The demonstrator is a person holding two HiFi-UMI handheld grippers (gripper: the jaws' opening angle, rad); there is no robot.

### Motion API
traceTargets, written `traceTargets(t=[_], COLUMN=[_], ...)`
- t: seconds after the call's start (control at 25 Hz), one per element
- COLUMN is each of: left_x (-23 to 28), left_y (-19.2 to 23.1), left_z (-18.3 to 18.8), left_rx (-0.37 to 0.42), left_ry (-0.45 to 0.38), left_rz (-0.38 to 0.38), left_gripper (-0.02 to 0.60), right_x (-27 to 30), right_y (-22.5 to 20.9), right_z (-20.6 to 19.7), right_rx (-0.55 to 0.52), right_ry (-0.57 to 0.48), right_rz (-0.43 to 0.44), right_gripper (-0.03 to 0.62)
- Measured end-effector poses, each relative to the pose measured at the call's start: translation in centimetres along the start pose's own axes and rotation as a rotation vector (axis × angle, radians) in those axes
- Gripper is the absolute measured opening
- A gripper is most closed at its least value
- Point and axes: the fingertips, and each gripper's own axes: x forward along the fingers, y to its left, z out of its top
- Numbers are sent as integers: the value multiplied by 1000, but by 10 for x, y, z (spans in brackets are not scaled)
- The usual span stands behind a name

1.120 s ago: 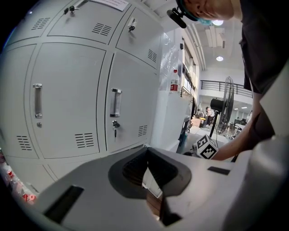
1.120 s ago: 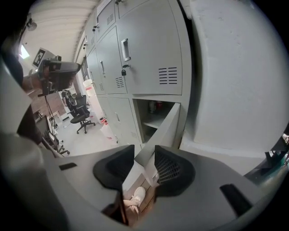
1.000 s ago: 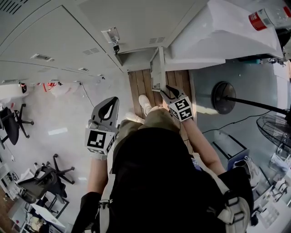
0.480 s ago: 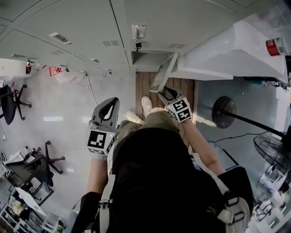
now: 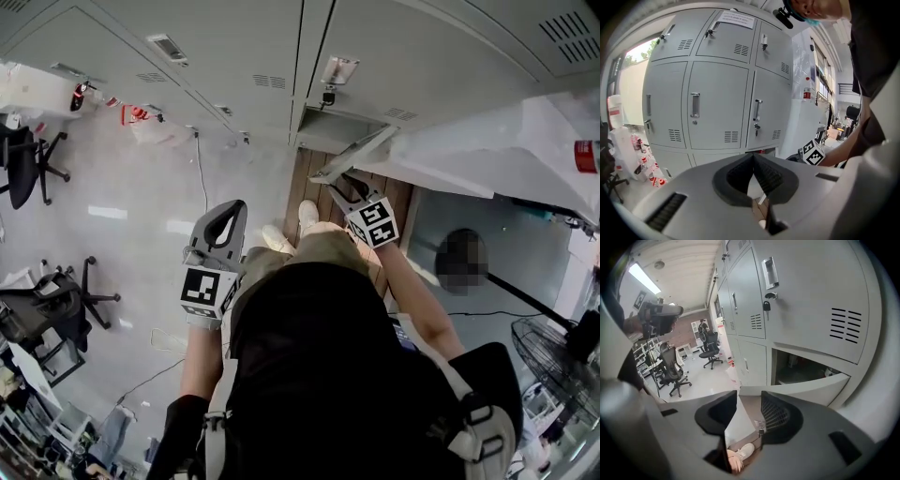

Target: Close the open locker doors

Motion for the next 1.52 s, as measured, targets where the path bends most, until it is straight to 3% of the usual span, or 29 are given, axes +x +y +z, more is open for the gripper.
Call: traceTargets(t=[0.56, 1.52], left_x=[-20, -27], left_y=[26, 37], left_z=[-10, -14], left_rx=[-56, -111], left_ry=[3, 19], left_rz=[173, 333], left_gripper=[9, 9], right_x=[42, 105], right_y=[-11, -42], right_z=[36, 58], right_rx=[-110, -248], right_ry=[-26, 29], right_rz=[84, 156], right_gripper=[164, 163])
